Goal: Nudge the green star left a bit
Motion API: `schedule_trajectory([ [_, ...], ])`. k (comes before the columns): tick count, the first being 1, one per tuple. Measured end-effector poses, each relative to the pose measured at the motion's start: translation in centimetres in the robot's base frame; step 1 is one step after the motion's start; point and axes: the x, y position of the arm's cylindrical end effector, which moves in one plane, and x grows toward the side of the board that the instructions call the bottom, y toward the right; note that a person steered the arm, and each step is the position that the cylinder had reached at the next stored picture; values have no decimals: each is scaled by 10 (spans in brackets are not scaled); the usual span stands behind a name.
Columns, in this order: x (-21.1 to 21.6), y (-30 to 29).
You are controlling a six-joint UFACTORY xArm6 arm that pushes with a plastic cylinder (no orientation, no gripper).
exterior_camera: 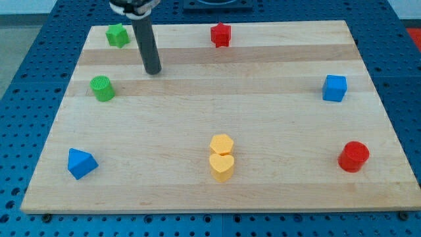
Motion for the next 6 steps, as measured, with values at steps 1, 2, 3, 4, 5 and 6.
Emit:
schedule_trajectory([
  [1,-46,0],
  [2,-92,-2],
  [3,-129,-21],
  [4,-128,-30],
  [5,-129,-58],
  [6,-129,-88],
])
